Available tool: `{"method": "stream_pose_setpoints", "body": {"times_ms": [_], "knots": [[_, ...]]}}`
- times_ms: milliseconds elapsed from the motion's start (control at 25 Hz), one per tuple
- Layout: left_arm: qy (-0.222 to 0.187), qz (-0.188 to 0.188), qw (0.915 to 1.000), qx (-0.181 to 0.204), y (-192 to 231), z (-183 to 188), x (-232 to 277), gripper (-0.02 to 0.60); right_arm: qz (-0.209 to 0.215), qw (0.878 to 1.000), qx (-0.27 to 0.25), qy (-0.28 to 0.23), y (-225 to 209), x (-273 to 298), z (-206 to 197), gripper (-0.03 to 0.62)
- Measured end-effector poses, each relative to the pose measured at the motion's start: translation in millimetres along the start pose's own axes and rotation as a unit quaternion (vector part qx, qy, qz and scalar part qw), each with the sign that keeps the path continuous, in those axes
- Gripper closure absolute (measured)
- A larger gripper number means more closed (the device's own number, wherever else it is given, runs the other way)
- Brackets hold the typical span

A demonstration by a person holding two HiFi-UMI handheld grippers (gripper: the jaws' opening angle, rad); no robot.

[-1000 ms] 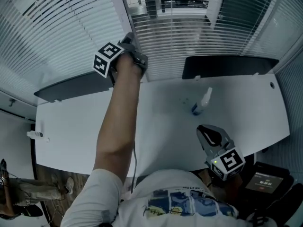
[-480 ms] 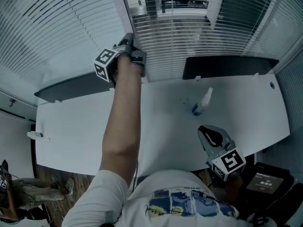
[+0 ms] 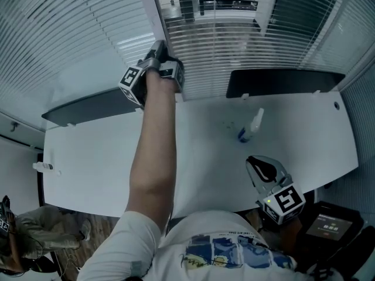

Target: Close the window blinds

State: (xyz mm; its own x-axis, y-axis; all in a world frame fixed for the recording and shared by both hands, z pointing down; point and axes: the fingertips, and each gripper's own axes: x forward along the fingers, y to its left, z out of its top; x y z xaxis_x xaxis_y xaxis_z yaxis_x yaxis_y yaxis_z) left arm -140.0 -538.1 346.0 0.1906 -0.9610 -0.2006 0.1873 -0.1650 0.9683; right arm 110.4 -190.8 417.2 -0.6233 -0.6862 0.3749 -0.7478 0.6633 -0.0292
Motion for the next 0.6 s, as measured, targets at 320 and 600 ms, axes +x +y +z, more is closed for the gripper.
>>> {"method": "stream_pose_setpoints", "body": {"times_ms": [320, 600], "knots": [[0.002, -0.008, 0.9997, -0.021, -3.0, -0.3, 2.5, 0.453, 0.004, 1.0, -0.002, 0.003, 2.8, 2.8, 2.3, 0.579], [0.017, -0.004, 0.9998, -0.004, 3.4, 2.4, 4.9, 0.449, 0.0, 1.0, -0.002, 0.007, 1.2, 2.2, 0.2, 0.578]]}}
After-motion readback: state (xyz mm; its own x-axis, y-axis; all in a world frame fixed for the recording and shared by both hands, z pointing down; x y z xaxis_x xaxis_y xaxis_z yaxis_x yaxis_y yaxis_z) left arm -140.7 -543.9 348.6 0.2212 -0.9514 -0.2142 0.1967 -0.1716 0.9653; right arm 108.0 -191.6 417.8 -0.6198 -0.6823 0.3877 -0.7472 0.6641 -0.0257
